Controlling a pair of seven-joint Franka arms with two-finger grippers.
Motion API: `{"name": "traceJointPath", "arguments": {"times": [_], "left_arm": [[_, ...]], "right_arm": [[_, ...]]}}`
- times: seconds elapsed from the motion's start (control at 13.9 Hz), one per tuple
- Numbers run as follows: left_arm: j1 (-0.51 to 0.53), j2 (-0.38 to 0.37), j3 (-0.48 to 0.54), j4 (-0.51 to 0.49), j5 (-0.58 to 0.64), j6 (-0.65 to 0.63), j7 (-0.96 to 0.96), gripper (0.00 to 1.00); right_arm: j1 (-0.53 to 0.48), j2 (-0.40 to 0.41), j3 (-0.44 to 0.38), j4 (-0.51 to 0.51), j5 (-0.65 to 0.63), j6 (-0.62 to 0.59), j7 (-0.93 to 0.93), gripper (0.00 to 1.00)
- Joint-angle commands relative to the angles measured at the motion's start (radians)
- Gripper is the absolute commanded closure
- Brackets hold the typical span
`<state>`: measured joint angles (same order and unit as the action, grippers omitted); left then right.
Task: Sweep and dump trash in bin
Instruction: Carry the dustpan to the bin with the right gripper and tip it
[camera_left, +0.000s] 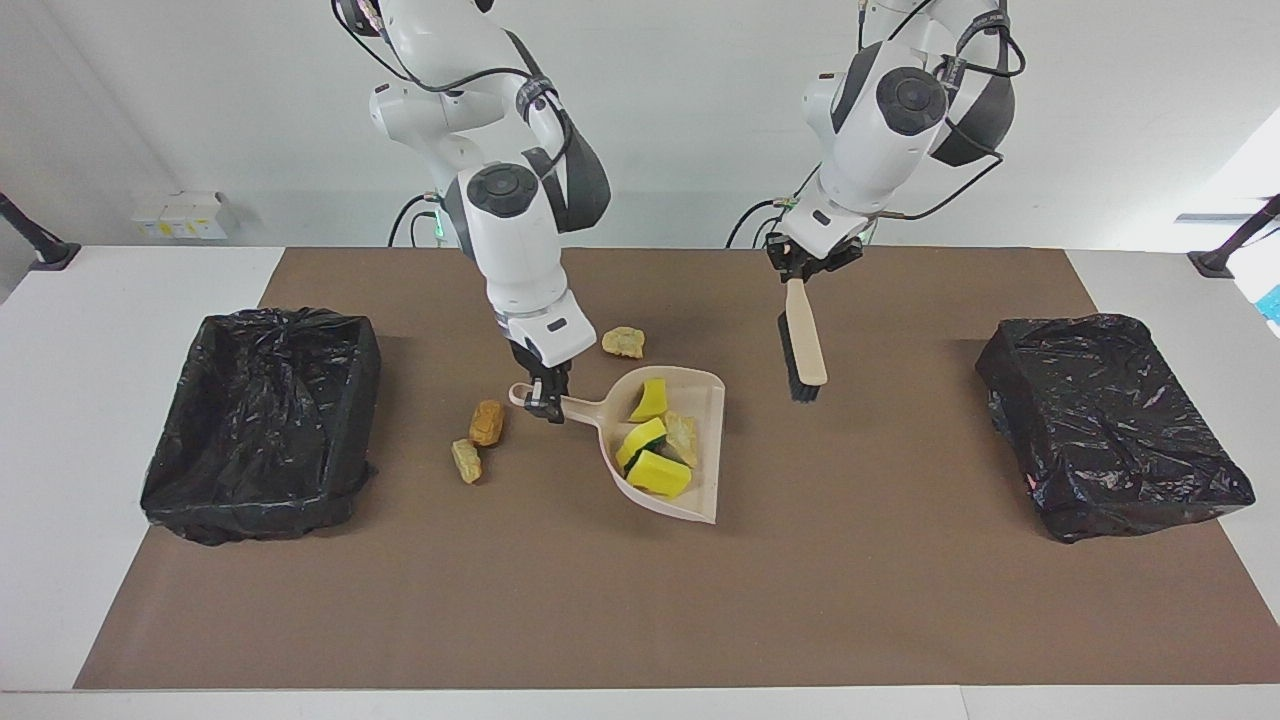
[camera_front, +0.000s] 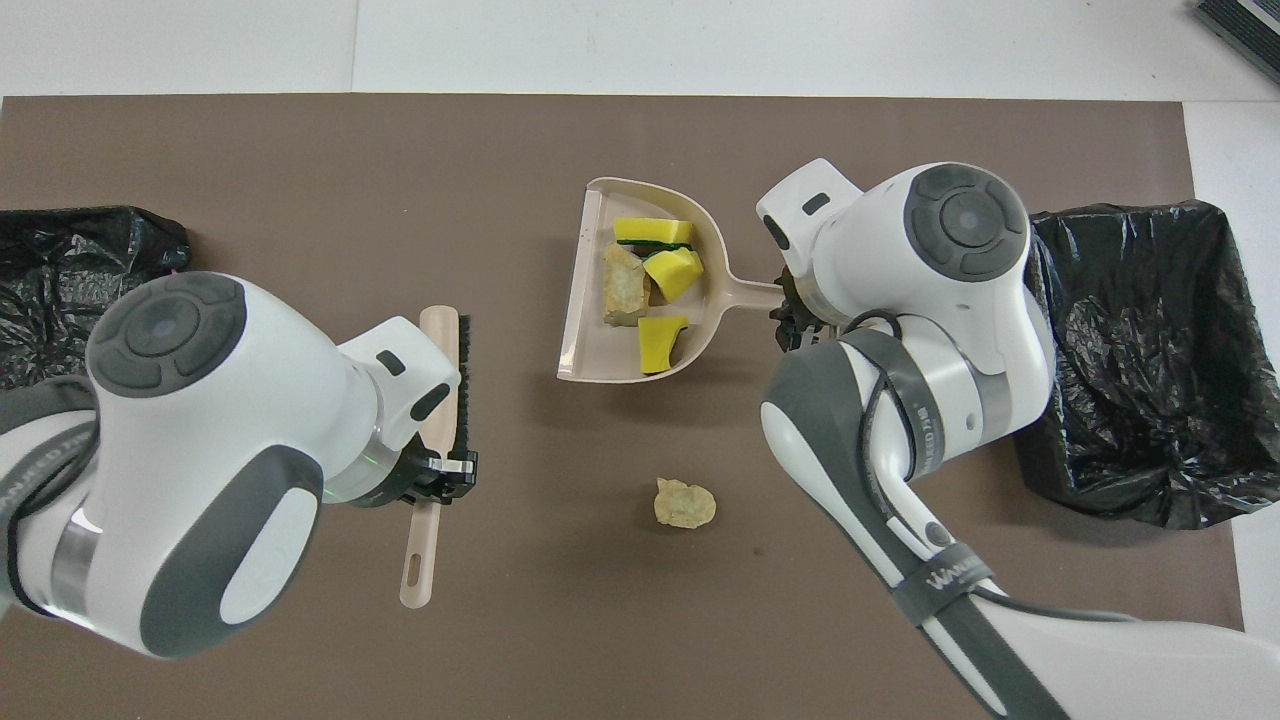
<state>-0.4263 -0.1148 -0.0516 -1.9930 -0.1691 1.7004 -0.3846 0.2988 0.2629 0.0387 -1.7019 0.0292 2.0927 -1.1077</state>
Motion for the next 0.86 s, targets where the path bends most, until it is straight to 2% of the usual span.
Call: {"name": "traceJointPath", "arguments": {"times": [0.0,0.43,0.65,0.79], "left_arm": [[-0.098,-0.069,0.009,-0.136,0.014,0.108,-0.109,1.0],[-0.294,-0.003,0.007,-0.312,0.011,0.434,-0.284,1.0],[-0.362,0.049,0.007,-0.337,0.01,0.511,-0.39,1.0],[-0.365,0.04,0.009,-0.365,0.01,0.509,-0.384,1.0]], "right_arm": [[-0.056,-0.017,0.007,0.031,0.055,-0.078,-0.124,1.0],[-0.254,-0.04,0.004,0.031,0.038,-0.117,-0.339,1.0],[-0.323,-0.082,-0.003,0.031,0.029,-0.155,-0.421,1.0],[-0.394,-0.111,-0.003,0.031,-0.003,-0.177,-0.457,1.0]]}}
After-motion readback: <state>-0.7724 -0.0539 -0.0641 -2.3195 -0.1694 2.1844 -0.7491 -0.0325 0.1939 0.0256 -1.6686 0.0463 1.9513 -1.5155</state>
